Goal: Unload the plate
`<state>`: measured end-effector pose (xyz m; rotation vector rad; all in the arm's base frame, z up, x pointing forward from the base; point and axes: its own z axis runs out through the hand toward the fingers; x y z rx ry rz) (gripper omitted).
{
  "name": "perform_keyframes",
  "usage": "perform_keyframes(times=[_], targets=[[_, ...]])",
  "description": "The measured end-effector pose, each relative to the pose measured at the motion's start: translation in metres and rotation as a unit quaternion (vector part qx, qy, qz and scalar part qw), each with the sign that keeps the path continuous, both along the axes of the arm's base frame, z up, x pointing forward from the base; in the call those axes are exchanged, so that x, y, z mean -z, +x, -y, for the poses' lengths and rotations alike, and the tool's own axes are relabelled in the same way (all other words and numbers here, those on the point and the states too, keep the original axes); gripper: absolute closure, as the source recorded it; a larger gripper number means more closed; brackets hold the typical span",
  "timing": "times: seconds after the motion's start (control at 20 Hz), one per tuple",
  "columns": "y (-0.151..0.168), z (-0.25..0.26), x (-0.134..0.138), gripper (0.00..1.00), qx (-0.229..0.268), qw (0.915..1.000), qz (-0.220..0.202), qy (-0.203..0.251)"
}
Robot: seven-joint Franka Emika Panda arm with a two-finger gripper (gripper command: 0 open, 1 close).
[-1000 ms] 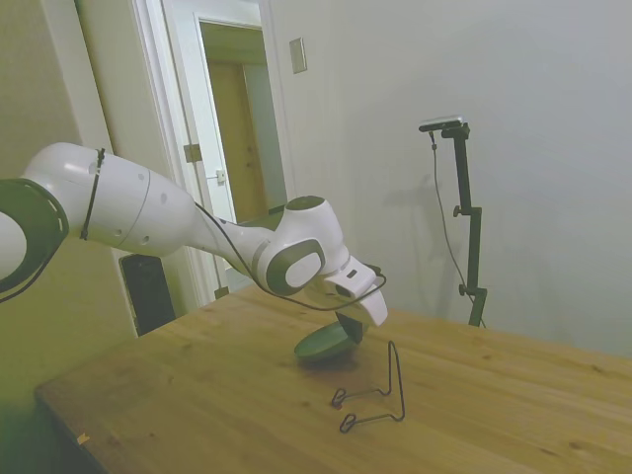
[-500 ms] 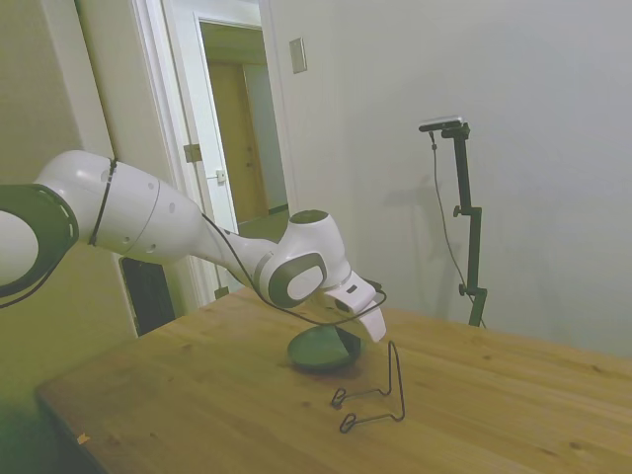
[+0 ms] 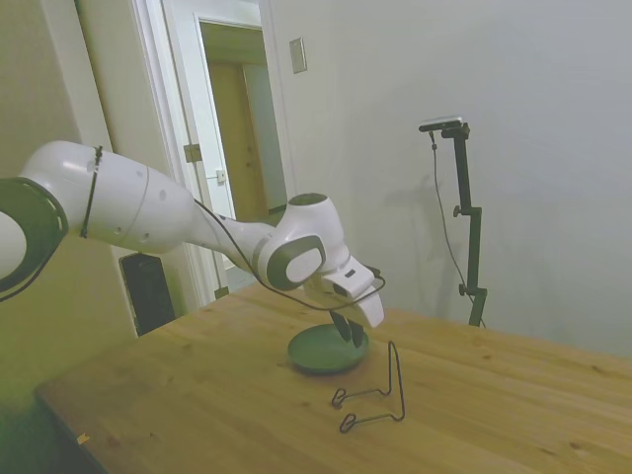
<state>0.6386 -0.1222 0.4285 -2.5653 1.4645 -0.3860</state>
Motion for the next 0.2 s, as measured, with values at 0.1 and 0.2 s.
perform_keyframes(times=[0.1,0.2], targets=[[-0.006,-0.005,-0.036,0.0,0.002,0.9999,-0.008,0.011],[-0.015,-0.008,-0.074,0.0,-0.002,0.9997,-0.014,0.019]])
